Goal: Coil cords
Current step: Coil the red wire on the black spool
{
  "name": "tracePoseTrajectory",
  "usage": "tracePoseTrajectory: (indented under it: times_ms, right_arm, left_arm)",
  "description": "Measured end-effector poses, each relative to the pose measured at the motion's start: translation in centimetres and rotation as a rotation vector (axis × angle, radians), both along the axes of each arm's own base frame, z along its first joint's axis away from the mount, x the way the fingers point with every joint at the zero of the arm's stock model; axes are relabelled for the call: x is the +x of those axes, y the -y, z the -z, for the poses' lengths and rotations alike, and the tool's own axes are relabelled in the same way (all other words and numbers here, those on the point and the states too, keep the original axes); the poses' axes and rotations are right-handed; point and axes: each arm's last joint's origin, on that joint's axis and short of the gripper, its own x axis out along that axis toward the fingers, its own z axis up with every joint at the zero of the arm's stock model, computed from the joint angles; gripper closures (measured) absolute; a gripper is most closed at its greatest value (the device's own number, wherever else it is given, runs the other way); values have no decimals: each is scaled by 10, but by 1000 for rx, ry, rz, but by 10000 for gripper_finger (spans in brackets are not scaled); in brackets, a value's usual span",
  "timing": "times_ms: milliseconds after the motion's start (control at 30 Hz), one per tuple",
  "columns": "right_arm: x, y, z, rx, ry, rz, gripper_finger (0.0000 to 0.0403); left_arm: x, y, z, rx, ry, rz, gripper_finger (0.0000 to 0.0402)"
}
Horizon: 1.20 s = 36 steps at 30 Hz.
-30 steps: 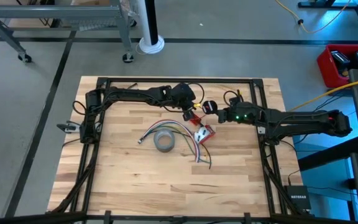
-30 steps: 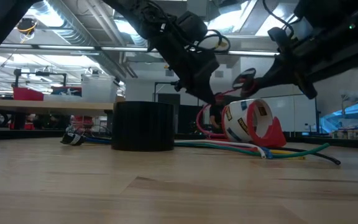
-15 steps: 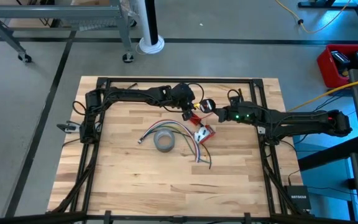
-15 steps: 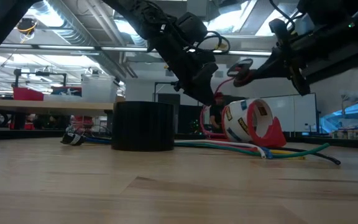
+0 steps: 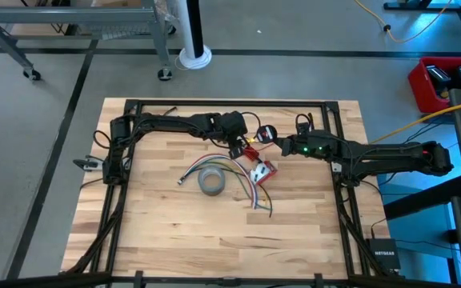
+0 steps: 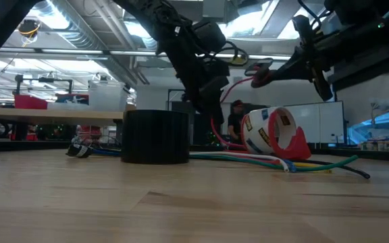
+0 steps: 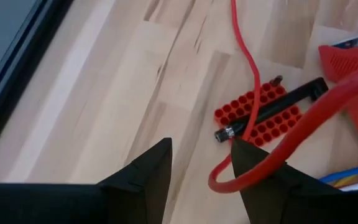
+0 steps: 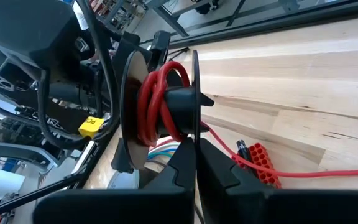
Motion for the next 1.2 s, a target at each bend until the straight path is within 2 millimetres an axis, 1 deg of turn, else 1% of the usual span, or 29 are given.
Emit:
tracePoseTrajectory:
  times_ms: [133, 333, 467, 700, 767, 900, 1200]
  right_arm:
    - [0, 0, 0, 0, 0, 0, 400]
    - [-2, 0, -3, -7, 19, -1, 400]
    - [-3, -1, -5, -7, 28, -10, 400]
    - [-4, -1, -6, -9, 36, -10, 400]
    - [-4, -1, -6, -9, 35, -11, 400]
    - [-5, -1, -6, -10, 31, -9, 400]
    - [-5, -2, -3, 0, -3, -24, 400]
  left_arm:
    - [-1, 0, 2, 0, -10, -3, 243]
    - [-7, 2, 14, -16, -39, -15, 249]
    - [-7, 2, 19, -13, -24, -37, 286]
    - [-4, 0, 18, 12, 27, -26, 379]
    - [-4, 0, 18, 18, 28, -18, 394]
    - [-4, -3, 17, 22, 31, -27, 390]
    - [-11, -17, 15, 41, 21, -83, 398]
